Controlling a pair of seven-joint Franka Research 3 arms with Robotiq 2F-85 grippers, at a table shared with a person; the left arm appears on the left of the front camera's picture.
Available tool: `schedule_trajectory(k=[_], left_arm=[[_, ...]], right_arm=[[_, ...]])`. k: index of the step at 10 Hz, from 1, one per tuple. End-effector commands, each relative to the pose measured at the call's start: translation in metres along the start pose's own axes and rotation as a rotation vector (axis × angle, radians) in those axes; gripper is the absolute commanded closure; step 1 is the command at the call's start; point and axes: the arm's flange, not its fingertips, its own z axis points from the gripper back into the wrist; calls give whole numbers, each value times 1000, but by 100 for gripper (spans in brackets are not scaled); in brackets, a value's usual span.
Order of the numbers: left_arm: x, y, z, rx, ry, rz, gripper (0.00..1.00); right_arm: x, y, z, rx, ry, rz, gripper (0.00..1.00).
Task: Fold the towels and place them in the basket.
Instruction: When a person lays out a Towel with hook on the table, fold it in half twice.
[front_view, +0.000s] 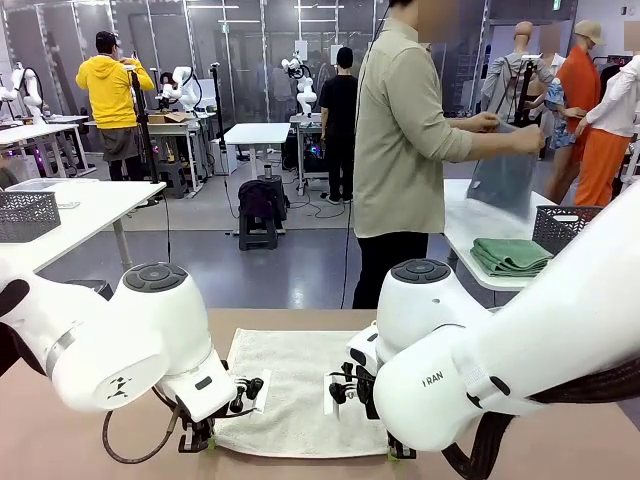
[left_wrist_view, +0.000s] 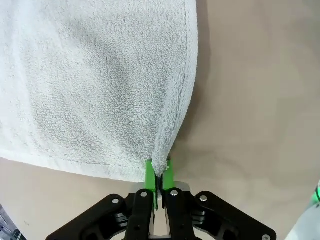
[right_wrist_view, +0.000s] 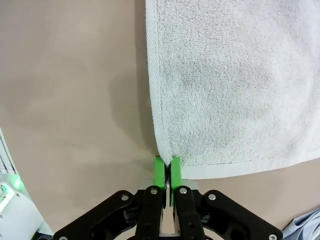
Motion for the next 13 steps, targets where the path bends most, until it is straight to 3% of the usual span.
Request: schedule_trajectory(k=[1,2,3,7,8,13], left_arm=[[1,-4,-8,9,9,-2,100],[1,-5,-4,33,-27,-13,100],[0,0,0,0,0,0,100],[0,0,0,0,0,0,100],[1,0,0,4,-4,-2,94],[9,-7,47,69,39,9,94]], right_arm=[[1,3,-9,-4,17,-16,100],[3,4,-2,44,-55,-46,100],[0,0,0,0,0,0,100],[0,0,0,0,0,0,100],[0,0,1,5,-9,-12,95],[-3,-5,41,-95,22,16,95]])
